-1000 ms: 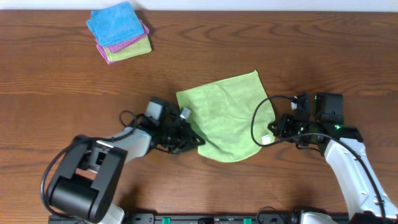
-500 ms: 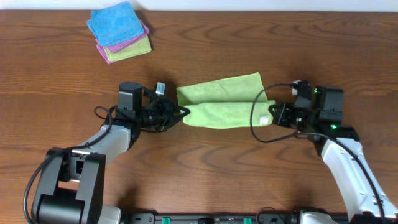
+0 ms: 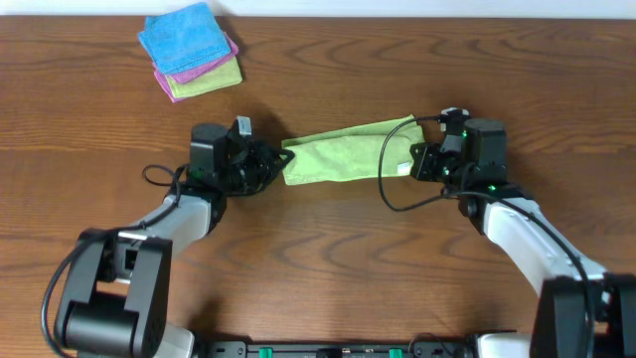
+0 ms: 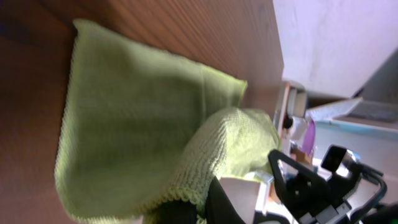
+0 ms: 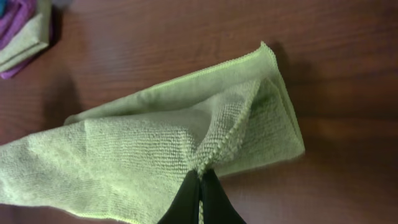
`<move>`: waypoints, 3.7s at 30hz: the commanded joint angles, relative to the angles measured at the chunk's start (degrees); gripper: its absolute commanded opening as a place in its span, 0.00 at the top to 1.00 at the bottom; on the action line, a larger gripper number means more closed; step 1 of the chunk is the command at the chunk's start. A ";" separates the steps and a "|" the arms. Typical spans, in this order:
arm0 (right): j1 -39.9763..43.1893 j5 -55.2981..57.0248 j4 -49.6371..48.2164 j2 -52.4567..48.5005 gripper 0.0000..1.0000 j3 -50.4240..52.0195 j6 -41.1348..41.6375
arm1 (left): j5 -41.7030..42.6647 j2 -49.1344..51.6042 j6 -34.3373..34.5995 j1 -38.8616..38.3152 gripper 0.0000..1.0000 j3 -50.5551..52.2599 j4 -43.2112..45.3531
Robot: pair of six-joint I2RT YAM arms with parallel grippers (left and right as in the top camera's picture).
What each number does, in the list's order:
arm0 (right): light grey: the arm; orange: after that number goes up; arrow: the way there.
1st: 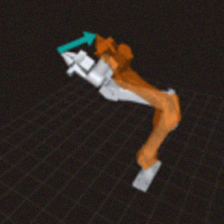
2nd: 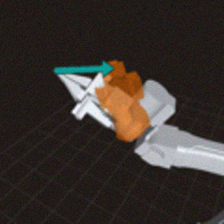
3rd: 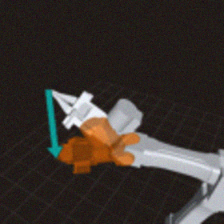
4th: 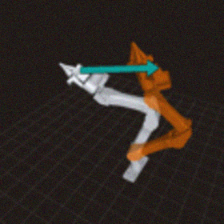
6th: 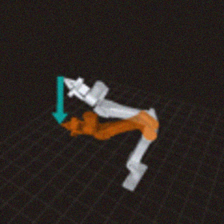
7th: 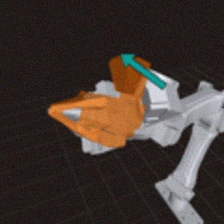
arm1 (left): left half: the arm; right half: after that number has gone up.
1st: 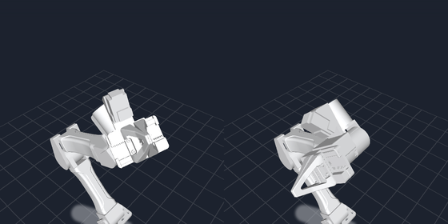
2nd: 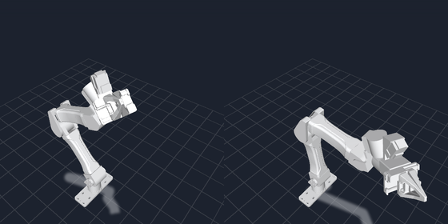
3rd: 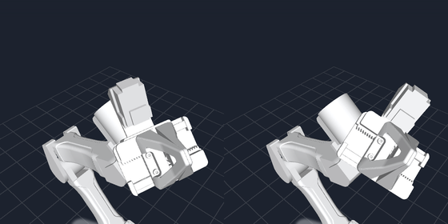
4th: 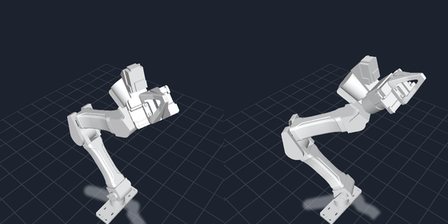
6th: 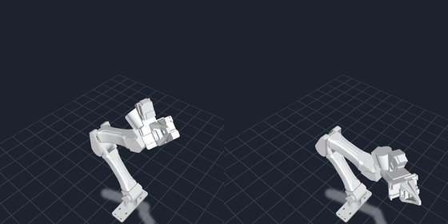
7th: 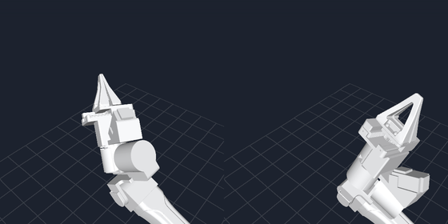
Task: Fold the cloth
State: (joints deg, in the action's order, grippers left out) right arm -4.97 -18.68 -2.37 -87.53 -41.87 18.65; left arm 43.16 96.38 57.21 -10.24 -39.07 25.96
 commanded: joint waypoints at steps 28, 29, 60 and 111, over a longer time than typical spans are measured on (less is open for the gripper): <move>-0.48 8.37 -7.19 -19.21 0.98 -11.72 -2.05 | -9.20 11.98 -2.43 0.02 0.94 -9.97 -1.73; -0.48 8.87 -7.30 -19.47 0.98 -11.72 -2.19 | -9.51 12.00 -2.49 0.04 0.94 -9.97 -1.73; -0.42 9.66 -8.85 -14.69 0.13 -12.09 0.70 | -0.52 11.78 -4.50 6.36 0.44 -10.19 1.38; 3.02 -10.21 -5.95 -23.08 0.08 -8.96 22.08 | -27.91 13.55 -17.00 -10.47 0.94 -20.48 -26.36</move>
State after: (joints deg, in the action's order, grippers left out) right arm -0.64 -31.51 -7.84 -107.77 -51.16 39.70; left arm 14.81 109.38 41.82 -20.47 -58.76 0.01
